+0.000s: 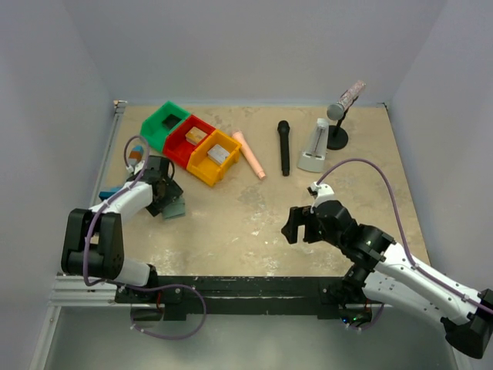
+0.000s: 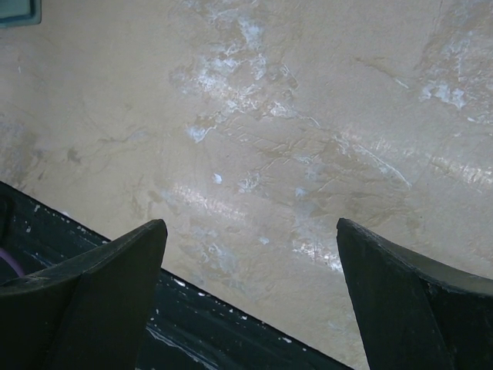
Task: Take the credit cards out of the card holder
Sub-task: Move the card holder to the center of the board.
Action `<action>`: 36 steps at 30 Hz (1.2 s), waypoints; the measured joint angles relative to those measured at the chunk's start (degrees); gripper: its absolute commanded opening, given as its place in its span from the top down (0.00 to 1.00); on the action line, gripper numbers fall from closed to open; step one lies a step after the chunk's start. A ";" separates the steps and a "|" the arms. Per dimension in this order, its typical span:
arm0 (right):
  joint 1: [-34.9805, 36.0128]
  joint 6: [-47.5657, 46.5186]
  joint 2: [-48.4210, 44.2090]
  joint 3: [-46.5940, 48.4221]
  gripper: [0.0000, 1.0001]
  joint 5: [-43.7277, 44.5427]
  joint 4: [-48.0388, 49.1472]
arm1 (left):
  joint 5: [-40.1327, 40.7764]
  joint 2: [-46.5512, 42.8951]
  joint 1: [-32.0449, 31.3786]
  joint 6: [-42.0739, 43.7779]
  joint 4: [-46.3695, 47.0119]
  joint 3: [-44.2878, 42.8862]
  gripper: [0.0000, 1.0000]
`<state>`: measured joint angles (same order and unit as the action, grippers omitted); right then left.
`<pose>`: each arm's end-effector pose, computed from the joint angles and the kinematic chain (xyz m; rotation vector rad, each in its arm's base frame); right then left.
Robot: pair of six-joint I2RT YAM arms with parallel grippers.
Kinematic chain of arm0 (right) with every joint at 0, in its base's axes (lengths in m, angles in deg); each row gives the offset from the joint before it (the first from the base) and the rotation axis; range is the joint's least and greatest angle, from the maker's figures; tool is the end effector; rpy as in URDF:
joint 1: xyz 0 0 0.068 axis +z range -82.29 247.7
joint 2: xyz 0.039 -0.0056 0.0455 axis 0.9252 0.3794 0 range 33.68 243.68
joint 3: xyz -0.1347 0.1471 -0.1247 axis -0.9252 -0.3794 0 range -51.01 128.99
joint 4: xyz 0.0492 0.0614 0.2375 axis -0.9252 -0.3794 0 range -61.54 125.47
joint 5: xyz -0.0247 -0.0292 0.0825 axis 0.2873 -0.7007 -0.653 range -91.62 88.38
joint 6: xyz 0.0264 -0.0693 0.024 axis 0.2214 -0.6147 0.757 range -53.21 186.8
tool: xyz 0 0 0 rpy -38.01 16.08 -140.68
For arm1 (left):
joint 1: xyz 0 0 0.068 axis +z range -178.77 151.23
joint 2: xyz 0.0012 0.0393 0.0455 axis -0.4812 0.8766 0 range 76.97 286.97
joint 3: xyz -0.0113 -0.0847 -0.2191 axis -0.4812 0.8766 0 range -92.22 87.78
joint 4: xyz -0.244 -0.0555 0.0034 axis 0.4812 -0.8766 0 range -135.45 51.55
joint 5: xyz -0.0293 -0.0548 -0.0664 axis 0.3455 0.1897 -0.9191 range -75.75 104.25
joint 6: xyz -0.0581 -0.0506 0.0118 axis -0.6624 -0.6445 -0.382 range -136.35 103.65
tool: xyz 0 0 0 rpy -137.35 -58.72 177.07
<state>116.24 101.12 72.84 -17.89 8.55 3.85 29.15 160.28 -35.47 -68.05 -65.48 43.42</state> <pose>0.1373 0.1377 0.2055 -0.1832 2.2752 0.5893 0.2692 -0.0145 0.1107 -1.0828 2.4215 0.0271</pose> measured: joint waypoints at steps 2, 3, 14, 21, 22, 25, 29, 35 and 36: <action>0.00 0.24 0.39 0.02 0.04 -0.61 0.02 | -0.39 -0.42 0.00 0.02 0.68 0.68 0.25; 0.00 0.35 0.59 0.00 0.04 -0.74 0.02 | -0.63 -0.66 0.00 0.02 1.03 1.11 0.26; 0.00 1.42 1.33 0.00 0.04 -1.07 0.37 | -0.13 -2.12 -7.85 0.11 1.49 2.40 0.33; 0.00 1.88 1.31 -0.02 0.04 -2.03 0.39 | -0.24 -3.67 -15.32 -1.40 3.32 4.72 0.34; 0.00 1.97 1.29 -0.07 0.05 -2.08 0.39 | -0.31 -4.04 -17.20 -1.79 3.58 5.16 0.34; 0.00 2.29 1.31 -0.61 0.05 -2.25 0.42 | -0.98 -5.07 -22.36 -3.54 4.20 6.34 0.35; 0.00 2.99 2.27 -0.98 0.05 -2.49 0.63 | -2.03 -4.87 -28.22 -7.02 5.62 6.67 0.35; 0.17 4.24 6.32 -1.01 0.05 -3.98 2.75 | -4.50 -3.15 -36.81 -13.97 9.81 6.12 0.30; 0.22 4.35 6.95 -1.01 0.05 -4.02 2.95 | -4.87 -2.67 -37.88 -14.86 9.73 5.46 0.27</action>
<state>116.46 105.47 79.79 -18.89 4.53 6.80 24.27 157.61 -73.34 -82.92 -55.75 48.89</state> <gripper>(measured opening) 0.949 0.680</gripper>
